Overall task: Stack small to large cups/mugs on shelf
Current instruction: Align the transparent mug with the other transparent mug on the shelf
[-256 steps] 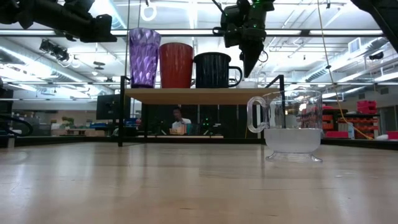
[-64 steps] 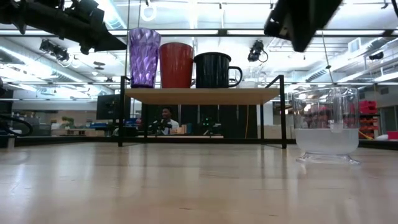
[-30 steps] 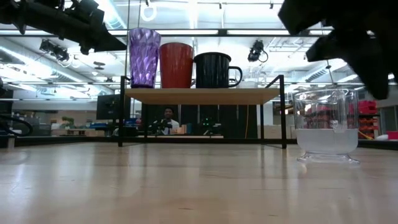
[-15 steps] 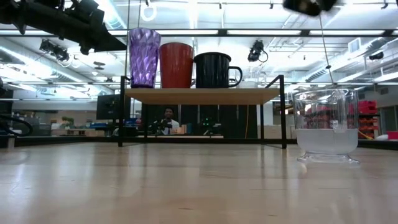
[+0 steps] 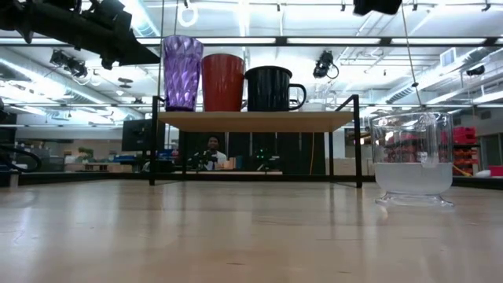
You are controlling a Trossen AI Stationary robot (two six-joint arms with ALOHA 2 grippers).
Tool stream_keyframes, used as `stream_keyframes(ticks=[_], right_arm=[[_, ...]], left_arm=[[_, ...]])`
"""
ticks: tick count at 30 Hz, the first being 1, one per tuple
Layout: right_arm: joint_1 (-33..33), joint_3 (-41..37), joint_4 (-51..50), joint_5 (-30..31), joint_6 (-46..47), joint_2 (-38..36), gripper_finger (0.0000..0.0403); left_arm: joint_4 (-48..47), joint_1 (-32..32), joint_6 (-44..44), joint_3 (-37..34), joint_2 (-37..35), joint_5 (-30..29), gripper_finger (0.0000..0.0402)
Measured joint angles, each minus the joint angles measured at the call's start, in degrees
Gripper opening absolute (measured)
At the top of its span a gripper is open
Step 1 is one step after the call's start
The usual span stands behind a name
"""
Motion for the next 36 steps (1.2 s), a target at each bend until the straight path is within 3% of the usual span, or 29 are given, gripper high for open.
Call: stream_keyframes(ticks=[7, 17, 25, 36], right_arm=[[-3.62, 0.00, -0.24, 0.70, 4.45, 0.02, 0.0135], [-7.63, -0.52, -1.60, 2.59, 1.71, 1.35, 0.0187], [-7.77, -2.14, -3.57, 5.72, 1.89, 1.48, 0.0217], [-7.79, -2.40, -4.89, 4.65, 5.54, 1.09, 0.0270]], left_arm=[[0.00, 0.00, -0.02, -0.01, 0.02, -0.01, 0.0024], [-0.42, 0.01, 0.23, 0.00, 0.02, -0.01, 0.0014], [-0.55, -0.01, 0.26, 0.00, 0.02, 0.01, 0.0022], [-0.57, 0.00, 0.39, -0.01, 0.01, -0.01, 0.0015]])
